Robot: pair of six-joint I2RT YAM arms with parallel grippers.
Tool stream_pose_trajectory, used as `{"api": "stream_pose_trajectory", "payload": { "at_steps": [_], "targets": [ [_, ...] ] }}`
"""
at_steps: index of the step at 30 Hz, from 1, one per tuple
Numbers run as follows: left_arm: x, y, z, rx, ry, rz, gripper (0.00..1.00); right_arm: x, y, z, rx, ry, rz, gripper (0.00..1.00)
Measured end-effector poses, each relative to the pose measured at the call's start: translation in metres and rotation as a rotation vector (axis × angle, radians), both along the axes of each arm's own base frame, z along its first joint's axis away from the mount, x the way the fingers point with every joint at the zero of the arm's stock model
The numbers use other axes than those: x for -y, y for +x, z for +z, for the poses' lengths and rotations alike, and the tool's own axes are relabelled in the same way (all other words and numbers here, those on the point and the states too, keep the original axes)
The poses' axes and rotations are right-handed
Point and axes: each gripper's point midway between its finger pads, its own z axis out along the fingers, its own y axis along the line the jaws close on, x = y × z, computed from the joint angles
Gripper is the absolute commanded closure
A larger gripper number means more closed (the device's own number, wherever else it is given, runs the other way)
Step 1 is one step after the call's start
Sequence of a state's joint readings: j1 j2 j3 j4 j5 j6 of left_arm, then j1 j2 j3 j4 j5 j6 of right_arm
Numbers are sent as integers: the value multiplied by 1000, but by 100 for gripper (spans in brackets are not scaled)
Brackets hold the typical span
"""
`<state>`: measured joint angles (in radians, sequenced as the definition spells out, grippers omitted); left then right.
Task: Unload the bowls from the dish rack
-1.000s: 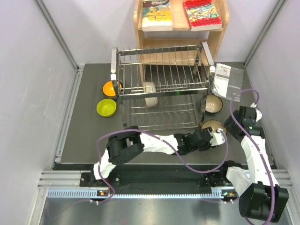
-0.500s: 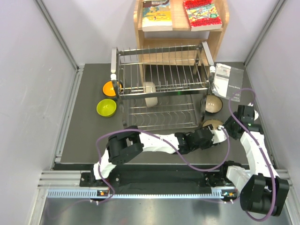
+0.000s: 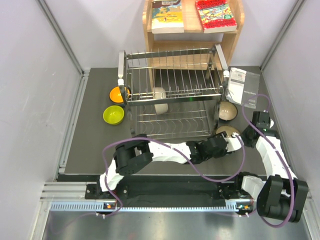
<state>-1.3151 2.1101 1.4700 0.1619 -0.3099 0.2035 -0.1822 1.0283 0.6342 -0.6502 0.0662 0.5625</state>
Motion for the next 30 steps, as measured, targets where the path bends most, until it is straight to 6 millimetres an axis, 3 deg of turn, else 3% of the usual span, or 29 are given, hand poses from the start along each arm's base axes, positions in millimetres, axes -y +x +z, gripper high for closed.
{"api": "stream_pose_trajectory", "payload": {
  "at_steps": [4,10,15,18,23,30],
  "targets": [
    [0,1,1,3,-6,3,43,-1,2,-3,-6,3,9,100],
    [-1,1,2,3,-15,8,43,0,1,-2,2,-2,11,100],
    [-24,-6,6,-35,-28,21,40,2,-4,8,31,-21,1,100],
    [-38,-12,17,-57,-54,22,40,8,-6,15,55,-54,-27,100],
    [-40,-17,37,-77,-110,21,40,11,-6,16,56,-64,-43,100],
    [-67,-27,23,-128,-112,47,39,10,-13,27,84,-67,-55,100]
  ]
}}
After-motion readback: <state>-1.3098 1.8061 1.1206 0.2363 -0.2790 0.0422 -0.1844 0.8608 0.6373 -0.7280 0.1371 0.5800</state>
